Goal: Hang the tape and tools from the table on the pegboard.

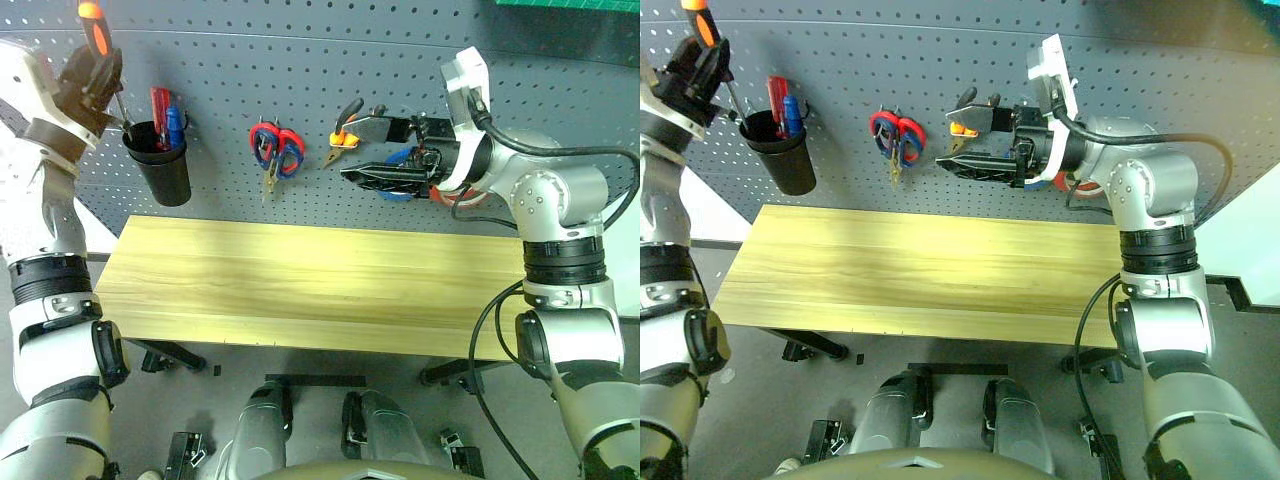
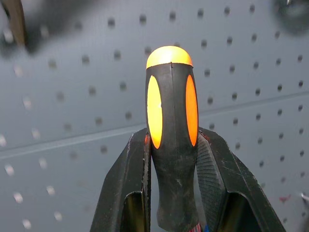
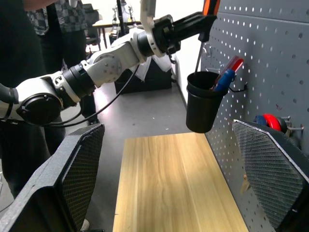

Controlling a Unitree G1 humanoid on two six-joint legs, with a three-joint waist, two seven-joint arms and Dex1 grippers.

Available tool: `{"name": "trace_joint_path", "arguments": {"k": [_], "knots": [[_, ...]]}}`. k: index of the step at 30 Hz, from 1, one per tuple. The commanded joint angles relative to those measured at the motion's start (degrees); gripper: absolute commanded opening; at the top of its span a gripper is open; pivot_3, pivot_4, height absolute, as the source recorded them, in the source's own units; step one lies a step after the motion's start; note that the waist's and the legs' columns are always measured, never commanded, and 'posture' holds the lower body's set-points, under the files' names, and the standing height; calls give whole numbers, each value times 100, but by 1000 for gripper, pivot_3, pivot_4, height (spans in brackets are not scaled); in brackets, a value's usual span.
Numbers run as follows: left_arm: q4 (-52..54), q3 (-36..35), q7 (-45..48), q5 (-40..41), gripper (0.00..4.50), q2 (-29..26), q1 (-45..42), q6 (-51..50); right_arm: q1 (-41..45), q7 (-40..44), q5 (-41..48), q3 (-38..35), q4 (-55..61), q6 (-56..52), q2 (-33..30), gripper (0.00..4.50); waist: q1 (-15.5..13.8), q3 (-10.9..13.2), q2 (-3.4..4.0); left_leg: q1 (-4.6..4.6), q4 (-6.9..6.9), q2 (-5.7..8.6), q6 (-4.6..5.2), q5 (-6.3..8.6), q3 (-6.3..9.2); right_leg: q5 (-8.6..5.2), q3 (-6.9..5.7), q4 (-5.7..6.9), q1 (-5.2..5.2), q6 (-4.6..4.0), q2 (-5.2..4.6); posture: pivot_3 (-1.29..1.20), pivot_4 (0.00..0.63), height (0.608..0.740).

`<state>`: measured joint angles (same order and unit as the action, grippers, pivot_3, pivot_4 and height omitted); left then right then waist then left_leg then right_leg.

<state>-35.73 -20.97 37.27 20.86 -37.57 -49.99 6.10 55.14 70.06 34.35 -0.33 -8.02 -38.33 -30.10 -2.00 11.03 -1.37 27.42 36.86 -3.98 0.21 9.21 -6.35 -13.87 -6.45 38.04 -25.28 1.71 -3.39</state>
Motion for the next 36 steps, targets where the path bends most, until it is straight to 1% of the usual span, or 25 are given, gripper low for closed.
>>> {"name": "trace_joint_path", "arguments": {"k": [1,2,11,12,13,18,22,26,27,31,33,36], "knots": [[-370,-53,-75,-88,937,-35,-183,318,38,-2,-13,-53,106,132,-54,4500,6,0,0,0,3,0,2,1,0,0,1,2,0,0,0,27,73,730],[-462,-69,-144,-109,937,-22,-164,353,34,-15,-30,-60,107,152,-49,4500,8,0,0,1,5,-1,3,2,0,0,1,3,0,0,0,26,73,730],[-270,-34,-125,-220,4017,-152,129,338,66,-53,-105,-92,24,299,-49,4500,6,-3,0,4,11,-1,3,2,1,0,1,6,0,0,-1,33,70,730],[-168,-16,-66,-223,4305,-194,170,324,75,-53,-107,-103,7,299,-49,4500,9,-3,0,4,11,-1,3,2,1,0,1,6,0,0,-1,33,70,730],[-97,-7,-28,-222,4453,-220,199,310,78,-53,-109,-109,-3,299,-50,4500,13,-3,-1,4,11,-1,3,2,0,0,1,6,0,0,-1,33,70,730],[1041,-132,620,355,4453,-374,797,-331,-1,-20,-65,-129,62,193,-140,4500,44,-4,1,4,11,-2,2,2,0,0,2,7,0,0,-3,31,73,730],[2233,-558,1759,1517,4453,-632,2032,-1335,-199,156,-47,-130,76,73,-343,4500,137,-13,6,3,11,-2,3,3,0,-1,2,8,1,0,-7,39,85,730],[2960,-762,2543,2157,4453,-873,2952,-1944,-414,299,5,-117,111,-65,-529,4500,158,-15,6,-2,8,-6,11,9,2,-1,3,10,0,-1,-6,46,87,730],[3051,-789,2615,2249,4453,-899,3046,-2052,-456,335,19,-120,123,-82,-558,4500,150,-15,6,-4,8,-7,11,10,3,-1,2,12,1,-1,-5,47,88,730],[3537,-545,3380,2345,4453,-1045,3801,-2300,-995,567,-25,-40,290,22,-633,4500,128,-57,15,-4,9,-5,19,18,1,-2,3,5,4,-1,-15,46,88,730],[3572,-427,3558,2272,4453,-1036,3956,-2276,-1193,631,-92,-11,330,177,-601,4500,125,-75,28,-4,9,-2,25,24,0,-4,3,-1,8,1,-20,46,87,730],[3397,-35,3890,2091,4453,-859,4126,-2202,-1573,948,-272,238,337,326,-765,4500,123,-117,47,-4,11,-1,13,31,0,-3,3,0,7,1,-19,70,78,730]]}}
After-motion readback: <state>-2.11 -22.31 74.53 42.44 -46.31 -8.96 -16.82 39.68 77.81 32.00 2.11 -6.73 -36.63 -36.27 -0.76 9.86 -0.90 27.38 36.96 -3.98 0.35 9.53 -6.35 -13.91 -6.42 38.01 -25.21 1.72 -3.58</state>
